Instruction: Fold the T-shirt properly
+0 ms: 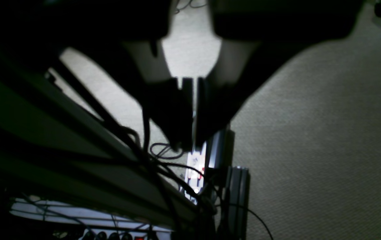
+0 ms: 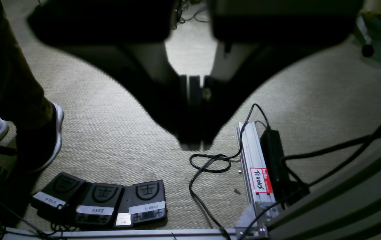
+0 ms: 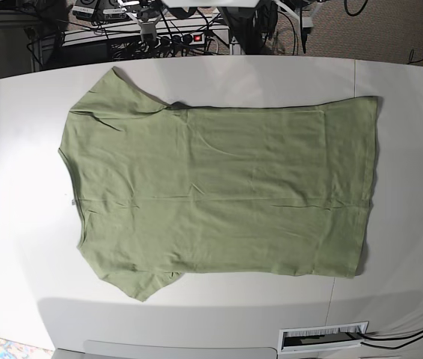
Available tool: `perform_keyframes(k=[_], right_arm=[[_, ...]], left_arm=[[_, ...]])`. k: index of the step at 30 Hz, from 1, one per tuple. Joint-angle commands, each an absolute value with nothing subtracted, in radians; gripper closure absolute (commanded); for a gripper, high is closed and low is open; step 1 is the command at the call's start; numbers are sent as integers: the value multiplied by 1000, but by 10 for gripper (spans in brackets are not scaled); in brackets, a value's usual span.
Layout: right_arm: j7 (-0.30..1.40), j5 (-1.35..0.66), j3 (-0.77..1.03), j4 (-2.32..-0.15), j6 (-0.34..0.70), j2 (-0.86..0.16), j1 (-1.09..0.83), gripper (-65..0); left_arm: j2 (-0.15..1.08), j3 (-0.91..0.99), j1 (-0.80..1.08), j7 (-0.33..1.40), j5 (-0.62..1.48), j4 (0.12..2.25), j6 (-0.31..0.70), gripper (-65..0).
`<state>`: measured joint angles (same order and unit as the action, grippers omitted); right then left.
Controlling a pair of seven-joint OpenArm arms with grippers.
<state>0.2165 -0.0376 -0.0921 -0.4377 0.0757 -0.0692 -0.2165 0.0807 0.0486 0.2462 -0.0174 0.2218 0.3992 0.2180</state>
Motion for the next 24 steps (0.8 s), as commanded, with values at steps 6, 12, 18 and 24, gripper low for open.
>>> perform_keyframes(k=[6, 12, 18, 24], right_arm=[[217, -36, -93, -443, 79, -78, -223, 0], [205, -36, -93, -443, 80, -78, -236, 0], [206, -36, -93, -443, 80, -78, -236, 0], [210, -36, -93, -443, 80, -78, -236, 0]], left_arm=[[83, 48, 258, -27, 224, 404, 229, 0], [83, 48, 275, -51, 224, 408, 229, 0], [83, 48, 286, -71, 224, 409, 229, 0], [83, 48, 286, -68, 224, 409, 229, 0]])
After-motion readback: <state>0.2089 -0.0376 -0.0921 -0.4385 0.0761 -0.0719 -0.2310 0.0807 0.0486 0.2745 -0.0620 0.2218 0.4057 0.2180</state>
